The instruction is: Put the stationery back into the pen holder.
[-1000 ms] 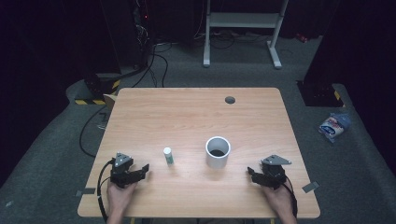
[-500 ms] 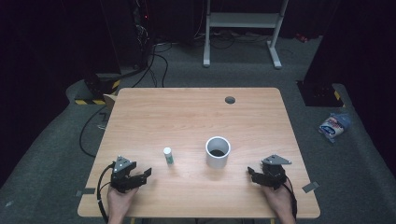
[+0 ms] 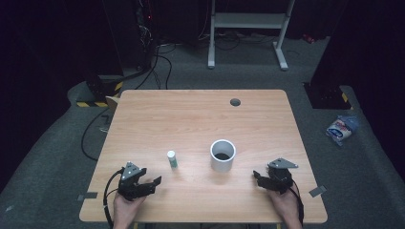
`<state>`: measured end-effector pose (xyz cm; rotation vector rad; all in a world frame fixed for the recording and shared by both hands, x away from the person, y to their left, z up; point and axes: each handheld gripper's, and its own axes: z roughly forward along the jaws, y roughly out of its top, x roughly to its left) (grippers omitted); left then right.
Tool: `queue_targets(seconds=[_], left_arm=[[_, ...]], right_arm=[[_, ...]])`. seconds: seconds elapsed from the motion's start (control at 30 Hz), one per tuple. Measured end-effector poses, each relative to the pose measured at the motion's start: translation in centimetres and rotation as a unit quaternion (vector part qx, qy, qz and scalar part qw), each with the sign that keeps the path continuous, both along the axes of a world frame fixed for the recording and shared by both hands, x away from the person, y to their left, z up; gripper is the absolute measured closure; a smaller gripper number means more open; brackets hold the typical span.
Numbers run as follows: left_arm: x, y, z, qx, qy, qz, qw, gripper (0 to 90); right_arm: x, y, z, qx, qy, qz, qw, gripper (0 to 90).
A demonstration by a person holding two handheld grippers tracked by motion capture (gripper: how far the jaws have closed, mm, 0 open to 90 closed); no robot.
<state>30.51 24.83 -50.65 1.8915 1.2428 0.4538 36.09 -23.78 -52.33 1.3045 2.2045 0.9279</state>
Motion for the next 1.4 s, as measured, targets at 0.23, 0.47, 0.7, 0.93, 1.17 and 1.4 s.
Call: queue_targets(seconds=[0.23,0.47,0.7,0.93,1.17,1.4], left_arm=[[0.0,-1.0,0.1,-0.003,0.002,-0.014,0.9999,27.1],[0.1,-1.9,0.3,0.003,0.000,-0.027,0.9996,26.9],[0.7,-3.0,0.6,0.006,-0.014,-0.036,0.9992,27.1],[1.6,-4.0,0.8,0.012,-0.020,-0.038,0.9990,29.2],[2.6,-4.4,0.4,0.011,-0.024,-0.031,0.9992,32.2],[3.1,-4.7,0.5,0.017,-0.027,-0.030,0.9991,34.5]], right_arm=[[0.0,0.0,0.0,0.000,0.000,0.000,1.0000,30.0],[0.0,0.0,0.0,0.000,0.000,-0.001,1.0000,30.0],[0.0,0.0,0.0,0.000,0.000,-0.001,1.0000,29.9],[0.0,0.0,0.0,0.000,-0.001,0.000,1.0000,29.9],[0.0,0.0,0.0,0.001,0.000,-0.002,1.0000,29.9],[0.0,0.0,0.0,0.001,0.000,-0.002,1.0000,29.9]])
